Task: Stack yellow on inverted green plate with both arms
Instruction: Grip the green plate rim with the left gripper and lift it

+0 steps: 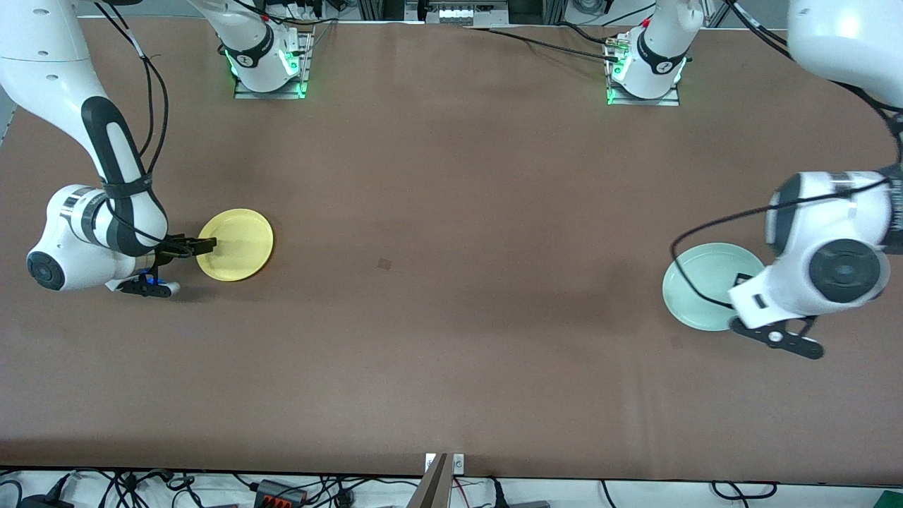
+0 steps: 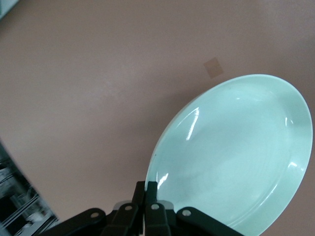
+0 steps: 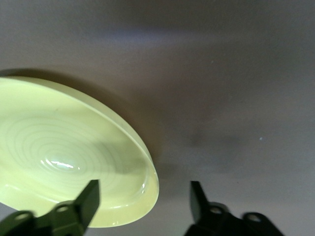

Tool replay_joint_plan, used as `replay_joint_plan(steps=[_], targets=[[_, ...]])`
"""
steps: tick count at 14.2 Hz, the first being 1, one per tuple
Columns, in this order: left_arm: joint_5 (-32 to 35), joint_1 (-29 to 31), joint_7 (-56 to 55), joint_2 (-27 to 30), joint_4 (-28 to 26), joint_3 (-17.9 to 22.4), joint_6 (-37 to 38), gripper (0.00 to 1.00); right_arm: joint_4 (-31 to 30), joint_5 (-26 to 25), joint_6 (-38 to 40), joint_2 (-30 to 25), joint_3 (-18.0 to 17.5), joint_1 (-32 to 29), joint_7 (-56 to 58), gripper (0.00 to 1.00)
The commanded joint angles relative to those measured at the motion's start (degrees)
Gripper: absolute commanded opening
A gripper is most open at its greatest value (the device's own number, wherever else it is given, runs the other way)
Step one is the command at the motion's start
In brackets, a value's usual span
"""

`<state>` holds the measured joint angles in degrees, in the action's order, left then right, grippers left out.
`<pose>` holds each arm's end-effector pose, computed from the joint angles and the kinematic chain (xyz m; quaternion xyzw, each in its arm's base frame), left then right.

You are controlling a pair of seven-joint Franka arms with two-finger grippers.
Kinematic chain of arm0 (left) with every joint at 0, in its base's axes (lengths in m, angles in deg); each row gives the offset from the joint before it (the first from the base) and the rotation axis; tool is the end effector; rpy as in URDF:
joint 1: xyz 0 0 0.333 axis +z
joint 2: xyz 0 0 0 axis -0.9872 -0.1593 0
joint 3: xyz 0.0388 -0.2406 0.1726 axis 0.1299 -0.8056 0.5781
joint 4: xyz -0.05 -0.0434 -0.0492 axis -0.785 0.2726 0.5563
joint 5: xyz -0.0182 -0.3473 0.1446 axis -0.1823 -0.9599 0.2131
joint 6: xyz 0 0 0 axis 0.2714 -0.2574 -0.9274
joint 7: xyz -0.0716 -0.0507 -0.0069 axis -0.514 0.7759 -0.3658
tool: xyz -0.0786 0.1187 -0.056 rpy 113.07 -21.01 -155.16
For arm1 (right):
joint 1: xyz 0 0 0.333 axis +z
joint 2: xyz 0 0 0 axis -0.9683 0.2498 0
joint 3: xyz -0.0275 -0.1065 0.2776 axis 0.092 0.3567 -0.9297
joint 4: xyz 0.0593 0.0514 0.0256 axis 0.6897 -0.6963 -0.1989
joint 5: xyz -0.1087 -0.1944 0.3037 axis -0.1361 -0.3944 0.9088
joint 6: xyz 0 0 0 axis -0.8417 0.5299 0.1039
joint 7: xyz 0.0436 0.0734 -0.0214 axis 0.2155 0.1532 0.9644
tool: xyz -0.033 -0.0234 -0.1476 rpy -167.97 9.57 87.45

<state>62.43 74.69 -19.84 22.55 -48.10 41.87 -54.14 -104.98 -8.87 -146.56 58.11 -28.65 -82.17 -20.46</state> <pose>0.6636 -0.0216 0.3417 -0.9564 0.1756 0.1037 0.2090 0.5454 -0.0927 0.1305 -0.9659 0.0506 0.2477 0.0555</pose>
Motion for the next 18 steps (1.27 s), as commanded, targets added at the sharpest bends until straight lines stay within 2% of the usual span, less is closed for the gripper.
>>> replay_joint_plan(steps=[1, 4, 7, 13, 16, 18], targets=[[4.14, -7.79, -14.35, -1.09, 1.92, 1.11, 4.78, 0.01, -0.68, 0.80, -0.46, -0.46, -0.43, -0.57, 1.18, 0.63], [8.34, -14.22, -28.53, -2.75, 1.74, 1.20, 6.36, 0.01, -0.68, 0.71, -0.38, -0.46, -0.43, -0.40, 1.19, 0.45], [17.56, -21.77, -38.72, -6.09, 1.92, 1.20, 12.16, 0.01, -0.68, 0.62, -0.55, -0.20, -0.43, -0.57, 1.27, 0.38], [18.47, -31.28, -53.59, -8.03, 2.00, 1.38, 15.86, 0.01, -0.59, 0.54, -0.55, 0.51, -0.43, -1.01, 2.24, 0.19], [24.07, -36.46, -58.77, -9.52, 1.74, 1.20, 15.95, 0.01, -0.24, 0.54, 0.41, -0.02, -0.43, -0.75, 2.33, 0.00], [25.32, -38.66, -63.34, -11.98, 2.00, 1.29, 15.95, 0.01, 0.55, 0.54, 3.21, -0.72, -0.43, -0.66, 2.42, 0.00]])
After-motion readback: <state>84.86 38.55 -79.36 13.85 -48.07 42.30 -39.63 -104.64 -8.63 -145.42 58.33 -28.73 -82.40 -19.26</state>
